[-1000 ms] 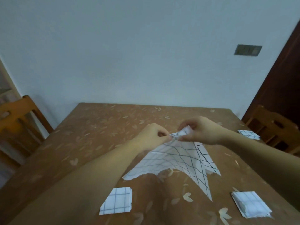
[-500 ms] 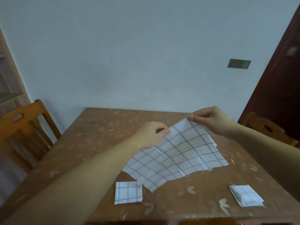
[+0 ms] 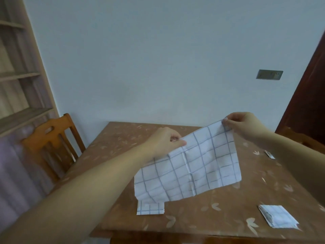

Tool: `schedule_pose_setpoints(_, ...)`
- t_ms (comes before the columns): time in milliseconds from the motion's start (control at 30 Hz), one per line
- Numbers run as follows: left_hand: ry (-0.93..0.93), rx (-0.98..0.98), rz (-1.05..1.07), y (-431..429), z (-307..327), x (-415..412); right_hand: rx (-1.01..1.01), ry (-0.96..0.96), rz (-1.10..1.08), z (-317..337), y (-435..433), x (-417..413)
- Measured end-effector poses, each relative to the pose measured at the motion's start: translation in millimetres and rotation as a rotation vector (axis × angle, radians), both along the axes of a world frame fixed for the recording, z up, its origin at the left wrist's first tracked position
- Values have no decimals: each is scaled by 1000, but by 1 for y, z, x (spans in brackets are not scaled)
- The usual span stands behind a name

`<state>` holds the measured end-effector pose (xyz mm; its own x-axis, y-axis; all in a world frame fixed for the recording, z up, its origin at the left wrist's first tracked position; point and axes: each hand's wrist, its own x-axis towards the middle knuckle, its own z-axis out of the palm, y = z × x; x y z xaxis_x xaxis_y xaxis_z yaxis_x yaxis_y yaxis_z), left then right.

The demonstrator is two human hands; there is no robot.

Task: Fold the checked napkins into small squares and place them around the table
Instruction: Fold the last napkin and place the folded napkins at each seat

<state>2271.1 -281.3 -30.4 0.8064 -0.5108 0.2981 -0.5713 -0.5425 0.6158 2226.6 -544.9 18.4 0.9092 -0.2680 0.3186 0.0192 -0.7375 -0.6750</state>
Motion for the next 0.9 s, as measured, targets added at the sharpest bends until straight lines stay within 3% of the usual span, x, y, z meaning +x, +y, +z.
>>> schedule_pose_setpoints(67, -30, 22, 21, -3, 6, -4, -281, -89, -26, 0, 5, -4)
schedule_pose_setpoints(133, -33, 35, 9, -6, 11, -10, -565, -119, 166, 2, 22, -11)
schedule_pose_setpoints(200, 12, 11, -38, -10, 15, -15, -685, 28, 407, 2, 50, -17)
schedule_pose_setpoints(300, 76, 2, -62, -10, 21, -23, -632, 238, 609, -5, 79, -12)
schedule_pose_setpoints(667, 176, 174, -81, 18, 35, -22, -399, 453, 705, 0, 78, -14)
schedule_pose_setpoints(767, 147, 25, -67, 16, 36, -20, -240, 437, 747, 6, 79, -15)
schedule_pose_setpoints(900, -74, -296, 199, 19, 26, -6, 162, 377, 644, 17, 69, -12)
